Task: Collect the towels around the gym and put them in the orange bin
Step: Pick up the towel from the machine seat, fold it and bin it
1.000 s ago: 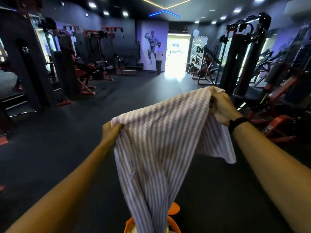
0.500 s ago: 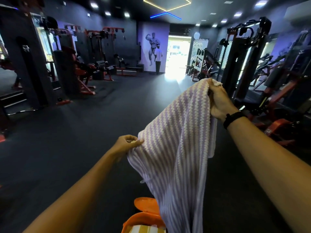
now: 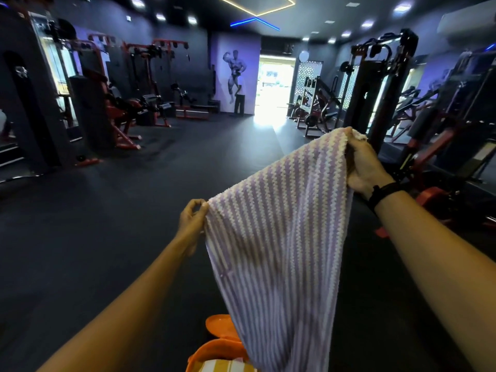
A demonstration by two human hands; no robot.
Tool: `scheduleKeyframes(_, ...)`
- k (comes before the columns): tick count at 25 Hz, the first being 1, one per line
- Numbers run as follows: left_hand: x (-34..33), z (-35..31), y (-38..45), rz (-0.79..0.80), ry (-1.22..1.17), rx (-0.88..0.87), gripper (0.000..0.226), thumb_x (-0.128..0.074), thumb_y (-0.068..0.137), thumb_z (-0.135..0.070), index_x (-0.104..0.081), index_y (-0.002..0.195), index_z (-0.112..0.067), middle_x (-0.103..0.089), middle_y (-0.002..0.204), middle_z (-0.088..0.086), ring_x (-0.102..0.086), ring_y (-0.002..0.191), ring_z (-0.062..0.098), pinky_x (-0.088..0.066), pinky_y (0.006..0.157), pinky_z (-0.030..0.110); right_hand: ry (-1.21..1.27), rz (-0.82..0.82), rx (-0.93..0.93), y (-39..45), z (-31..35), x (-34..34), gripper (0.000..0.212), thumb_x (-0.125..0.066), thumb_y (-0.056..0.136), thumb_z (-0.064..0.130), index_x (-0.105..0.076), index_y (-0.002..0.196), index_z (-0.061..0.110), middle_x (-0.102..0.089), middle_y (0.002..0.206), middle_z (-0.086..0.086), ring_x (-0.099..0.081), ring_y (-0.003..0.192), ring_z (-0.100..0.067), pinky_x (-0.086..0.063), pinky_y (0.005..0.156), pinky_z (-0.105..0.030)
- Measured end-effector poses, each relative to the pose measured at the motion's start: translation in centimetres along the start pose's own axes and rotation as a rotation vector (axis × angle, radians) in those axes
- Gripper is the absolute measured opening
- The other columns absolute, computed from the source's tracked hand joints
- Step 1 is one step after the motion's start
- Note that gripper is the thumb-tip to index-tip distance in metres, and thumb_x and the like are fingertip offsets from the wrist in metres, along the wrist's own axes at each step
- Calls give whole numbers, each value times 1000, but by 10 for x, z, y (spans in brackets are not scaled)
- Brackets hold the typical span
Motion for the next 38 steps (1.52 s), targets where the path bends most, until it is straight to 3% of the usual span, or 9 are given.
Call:
scheduleKeyframes(4,-19,3,-7,98,75,48,20,-48,99,-23,-53,80,-20,-50,72,-1,-40,62,13,-31,56,26,37,-22,-22,-4,-2,3,32,-39,103,25,-47,72,18,-59,54,8,-57,51,-4,-52,55,-20)
scheduleKeyframes(11,-48,60,-36,486,330,-13,35,-82,70,-13,-57,93,-4,-65,100,10,-69,88,17,-58,80,37,49,-28,-31,-3,13,-22,36,-40,102,27,-57,72,16,-65,58,4,-62,53,-8,-54,57,-23)
scheduleKeyframes(14,-65,72,-49,620,472,27,23,-74,80,-23,-70,98,-8,-70,98,1,-66,88,2,-53,79,23,85,-1,-50,-4,14,-27,56,-40,102,29,-68,54,18,-66,59,3,-64,54,-10,-56,61,-27)
scheduleKeyframes(18,-86,61,-59,533,216,82,28,-70,85,-15,-65,113,-14,-66,108,5,-64,97,11,-54,74,20,76,28,-54,-6,14,-24,57,-41,102,25,-69,52,21,-67,62,3,-65,58,-10,-56,65,-28)
scheduleKeyframes(24,-91,46,-39,117,53,178,42,-77,79,-20,-58,115,-10,-61,101,1,-59,93,17,-48,69,25,38,55,-64,-15,18,-18,32,-44,100,28,-62,74,18,-65,67,1,-62,65,-13,-51,86,-39)
scheduleKeyframes(29,-79,24,-24,127,57,106,10,-66,89,-14,-64,92,-5,-61,81,4,-58,73,16,-48,53,20,11,36,-48,-24,32,-7,33,-40,102,25,-54,73,19,-60,55,7,-59,52,-6,-54,62,-25)
scheduleKeyframes(31,-64,8,-9,116,189,35,19,-54,96,-16,-57,78,-11,-54,78,8,-51,73,19,-43,55,26,-160,-71,-87,-21,29,18,28,-41,102,27,-52,77,19,-61,56,8,-58,54,-6,-51,56,-21)
scheduleKeyframes(35,-41,-25,10,145,-126,126,34,-31,97,-10,-64,98,-17,-68,80,-1,-62,71,12,-48,63,25,-220,-300,-207,-21,13,76,24,-55,96,27,-52,74,17,-63,54,5,-61,64,-12,-53,50,-23)
scheduleKeyframes(38,-51,-36,10,237,-103,210,35,-27,98,-10,-62,103,-14,-61,57,-4,-57,47,8,-46,48,19,-18,-75,-277,-27,-1,73,30,-66,79,44,-55,88,17,-67,76,1,-65,77,-13,-57,63,-29)
Point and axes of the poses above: each hand's wrist, its own y-axis towards the middle knuckle, its own x-axis out of the back of the hand, z = x × y, the point moved 4 cm from there along y, towards the middle knuckle
